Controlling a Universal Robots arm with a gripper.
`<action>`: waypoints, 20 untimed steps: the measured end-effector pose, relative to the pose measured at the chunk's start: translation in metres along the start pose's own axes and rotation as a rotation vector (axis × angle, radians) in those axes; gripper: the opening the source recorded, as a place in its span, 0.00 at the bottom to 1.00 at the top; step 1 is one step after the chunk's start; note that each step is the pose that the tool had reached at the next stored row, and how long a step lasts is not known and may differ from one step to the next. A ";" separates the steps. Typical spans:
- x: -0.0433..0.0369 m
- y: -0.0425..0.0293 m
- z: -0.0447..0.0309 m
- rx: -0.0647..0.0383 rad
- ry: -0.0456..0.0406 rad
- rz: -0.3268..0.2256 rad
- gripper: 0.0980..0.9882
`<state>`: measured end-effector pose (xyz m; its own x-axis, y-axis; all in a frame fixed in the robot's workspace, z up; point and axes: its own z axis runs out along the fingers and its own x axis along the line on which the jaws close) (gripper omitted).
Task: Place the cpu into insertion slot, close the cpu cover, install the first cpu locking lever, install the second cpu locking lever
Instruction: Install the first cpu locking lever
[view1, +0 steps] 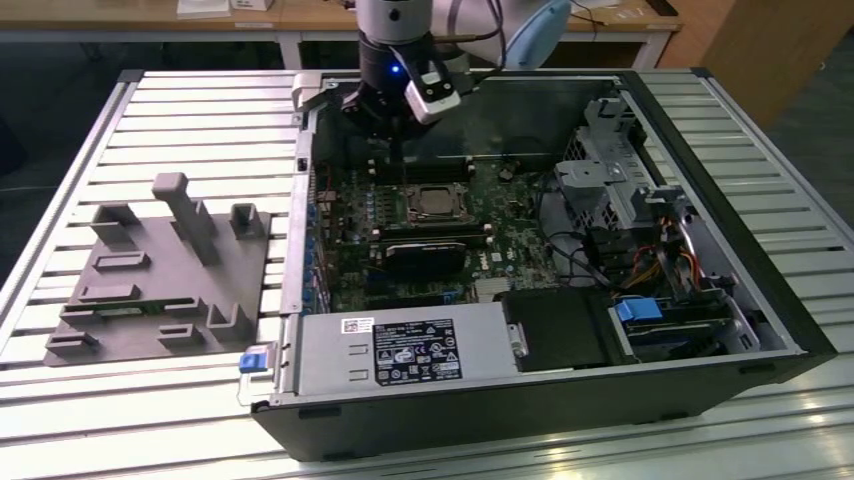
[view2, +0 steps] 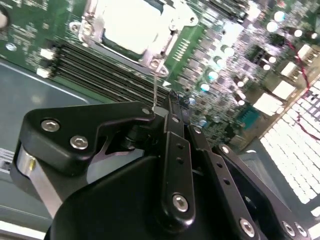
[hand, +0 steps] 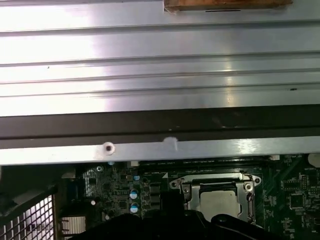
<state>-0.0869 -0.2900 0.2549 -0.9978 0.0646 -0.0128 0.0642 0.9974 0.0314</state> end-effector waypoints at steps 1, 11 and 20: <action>-0.0036 0.0002 0.0002 0.000 0.0002 0.000 0.01; -0.0340 0.0022 0.0040 -0.003 0.0037 -0.001 0.01; -0.0334 0.0021 0.0090 -0.019 -0.0006 -0.071 0.01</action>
<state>-0.0533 -0.2898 0.2464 -0.9999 -0.0060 -0.0162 -0.0068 0.9988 0.0491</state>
